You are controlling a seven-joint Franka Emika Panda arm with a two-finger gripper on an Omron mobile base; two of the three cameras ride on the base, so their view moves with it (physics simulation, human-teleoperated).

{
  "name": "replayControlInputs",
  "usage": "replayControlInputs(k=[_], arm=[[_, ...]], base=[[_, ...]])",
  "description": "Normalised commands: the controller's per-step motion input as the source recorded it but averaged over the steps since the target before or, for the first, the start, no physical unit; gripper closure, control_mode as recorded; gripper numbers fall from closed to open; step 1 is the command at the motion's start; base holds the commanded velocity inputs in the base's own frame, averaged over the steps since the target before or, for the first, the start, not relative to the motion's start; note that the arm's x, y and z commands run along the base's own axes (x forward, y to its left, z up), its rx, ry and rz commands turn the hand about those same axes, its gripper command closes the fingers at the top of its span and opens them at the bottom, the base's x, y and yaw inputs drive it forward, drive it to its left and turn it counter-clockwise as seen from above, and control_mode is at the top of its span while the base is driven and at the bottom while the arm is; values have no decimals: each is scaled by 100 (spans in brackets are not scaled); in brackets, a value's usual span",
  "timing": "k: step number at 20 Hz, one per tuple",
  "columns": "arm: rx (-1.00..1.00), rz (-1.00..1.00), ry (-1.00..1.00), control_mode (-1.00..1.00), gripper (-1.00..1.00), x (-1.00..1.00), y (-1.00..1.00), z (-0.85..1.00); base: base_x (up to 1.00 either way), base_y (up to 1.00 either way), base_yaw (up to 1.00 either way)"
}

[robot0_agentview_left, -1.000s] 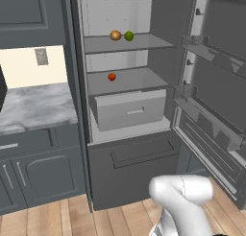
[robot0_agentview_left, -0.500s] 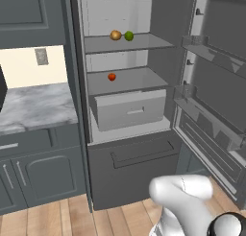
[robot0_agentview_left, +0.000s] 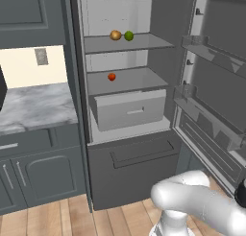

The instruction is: Place the potato in the correct fridge rack based on whether it is a fruit or vegetable. Finally, close the fridge door.

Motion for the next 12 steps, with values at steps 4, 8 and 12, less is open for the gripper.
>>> replayControlInputs(k=[4,8,12], arm=[[9,-11,-18,-100,-100,-12,-62,0],[6,-1,-3,-100,-100,60,-13,-4],[2,0,0,-100,-100,93,8,-17]], base=[[0,0,0],[0,0,0],[0,0,0]])
